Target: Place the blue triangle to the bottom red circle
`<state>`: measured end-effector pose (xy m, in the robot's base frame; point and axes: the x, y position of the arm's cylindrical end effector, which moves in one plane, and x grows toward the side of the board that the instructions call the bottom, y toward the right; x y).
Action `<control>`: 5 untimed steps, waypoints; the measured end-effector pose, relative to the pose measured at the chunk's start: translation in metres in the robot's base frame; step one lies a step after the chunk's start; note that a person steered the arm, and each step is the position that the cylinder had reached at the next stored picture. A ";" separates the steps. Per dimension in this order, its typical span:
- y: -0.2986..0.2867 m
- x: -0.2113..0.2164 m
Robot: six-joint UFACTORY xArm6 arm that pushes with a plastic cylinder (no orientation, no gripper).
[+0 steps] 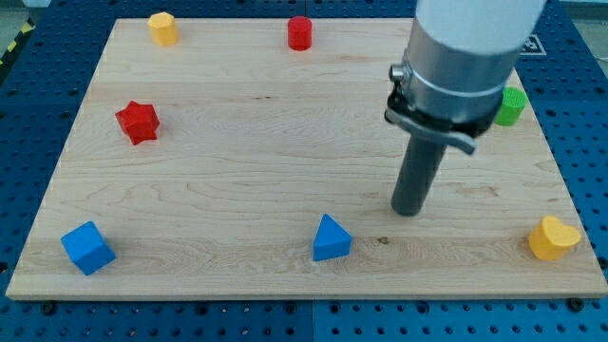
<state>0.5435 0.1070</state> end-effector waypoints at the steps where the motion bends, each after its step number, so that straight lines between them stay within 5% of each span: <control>1: -0.009 0.042; 2: -0.031 0.075; 5: -0.073 0.058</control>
<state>0.6017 0.0342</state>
